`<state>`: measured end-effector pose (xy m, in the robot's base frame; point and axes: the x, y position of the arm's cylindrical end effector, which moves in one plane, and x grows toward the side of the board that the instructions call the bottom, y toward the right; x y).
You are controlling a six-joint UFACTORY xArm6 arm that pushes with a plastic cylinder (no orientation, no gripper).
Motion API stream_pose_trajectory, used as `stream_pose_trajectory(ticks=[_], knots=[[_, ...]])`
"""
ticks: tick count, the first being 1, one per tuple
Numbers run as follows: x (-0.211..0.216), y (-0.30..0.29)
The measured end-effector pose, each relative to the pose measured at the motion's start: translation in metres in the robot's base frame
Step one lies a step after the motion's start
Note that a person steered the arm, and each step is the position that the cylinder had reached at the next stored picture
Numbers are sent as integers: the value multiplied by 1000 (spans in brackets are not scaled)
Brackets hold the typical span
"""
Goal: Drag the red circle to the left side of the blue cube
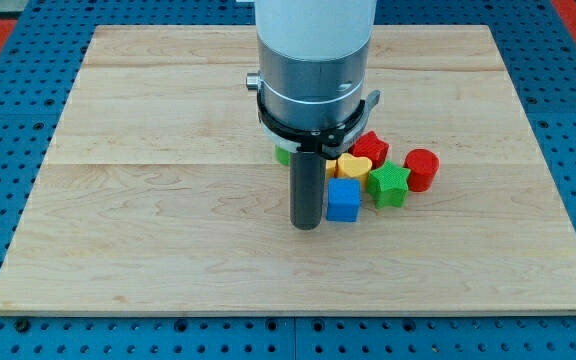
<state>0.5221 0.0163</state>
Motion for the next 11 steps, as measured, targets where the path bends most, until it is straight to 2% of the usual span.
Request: stream_pose_trajectory(ticks=[1,3,4,5,6,7,9,11], knots=[[30,8],[9,228],[-59,244],[-107,215],[-107,167],[-95,149],[-40,151],[14,113]])
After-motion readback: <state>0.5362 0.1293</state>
